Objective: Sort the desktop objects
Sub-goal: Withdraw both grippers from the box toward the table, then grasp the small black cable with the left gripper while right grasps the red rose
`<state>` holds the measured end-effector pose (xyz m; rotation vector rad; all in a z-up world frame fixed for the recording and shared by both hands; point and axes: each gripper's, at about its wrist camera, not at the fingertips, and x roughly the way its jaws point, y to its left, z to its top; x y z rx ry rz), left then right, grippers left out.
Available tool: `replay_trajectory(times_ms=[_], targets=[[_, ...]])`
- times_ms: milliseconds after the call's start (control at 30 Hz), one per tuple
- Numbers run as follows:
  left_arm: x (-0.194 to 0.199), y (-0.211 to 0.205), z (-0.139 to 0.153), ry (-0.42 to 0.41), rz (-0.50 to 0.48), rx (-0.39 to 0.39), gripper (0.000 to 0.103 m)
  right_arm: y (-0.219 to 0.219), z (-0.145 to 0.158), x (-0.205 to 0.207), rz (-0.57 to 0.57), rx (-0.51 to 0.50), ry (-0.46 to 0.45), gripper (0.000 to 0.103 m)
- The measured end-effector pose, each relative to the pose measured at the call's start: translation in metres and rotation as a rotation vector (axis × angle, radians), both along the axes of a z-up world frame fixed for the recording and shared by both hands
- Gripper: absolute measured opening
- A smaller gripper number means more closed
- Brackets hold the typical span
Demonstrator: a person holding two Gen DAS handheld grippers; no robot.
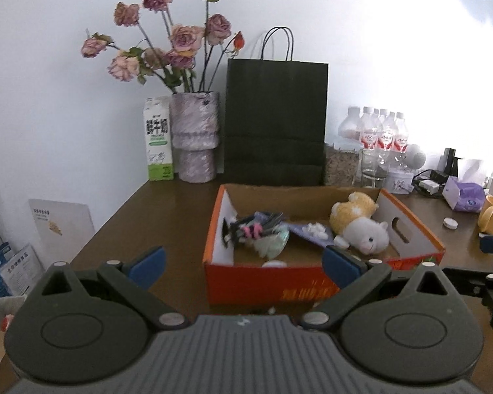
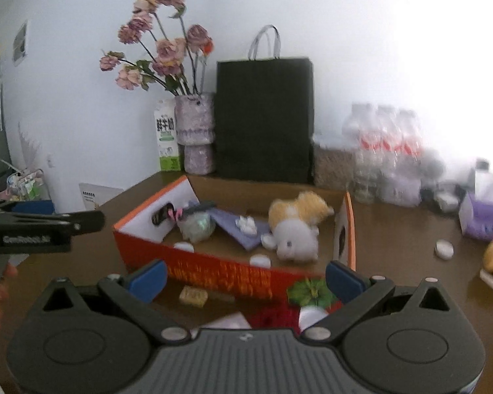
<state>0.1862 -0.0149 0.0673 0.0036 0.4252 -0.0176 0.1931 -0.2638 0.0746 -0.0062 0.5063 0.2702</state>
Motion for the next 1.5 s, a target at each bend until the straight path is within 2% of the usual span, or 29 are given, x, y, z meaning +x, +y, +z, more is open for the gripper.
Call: replay_trajectory(times_ms=[200, 267, 433, 900, 1167, 1433, 1500], targets=[[-0.022, 0.013, -0.028, 0.016, 0.037, 0.009, 0.103, -0.011, -0.032, -0.016, -0.054, -0.004, 0.069, 0.103], [-0.027, 0.015, -0.039, 0.039, 0.049, 0.02, 0.103, -0.015, -0.043, -0.02, -0.063, 0.003, 0.093, 0.103], [-0.029, 0.02, -0.054, 0.103, 0.052, -0.009, 0.103, -0.016, -0.061, -0.028, -0.076, -0.003, 0.136, 0.103], [-0.019, 0.013, -0.06, 0.144, 0.048, 0.02, 0.103, -0.012, -0.066, -0.019, -0.062, -0.006, 0.153, 0.103], [-0.006, 0.012, -0.057, 0.145, 0.06, 0.046, 0.103, -0.022, -0.058, -0.005, -0.1, -0.039, 0.119, 0.103], [0.012, 0.008, -0.058, 0.151, 0.056, 0.06, 0.103, -0.025, -0.054, 0.023, -0.092, -0.058, 0.115, 0.086], [0.016, 0.007, -0.059, 0.154, 0.049, 0.063, 0.103, -0.025, -0.055, 0.03, -0.083, -0.057, 0.123, 0.077]])
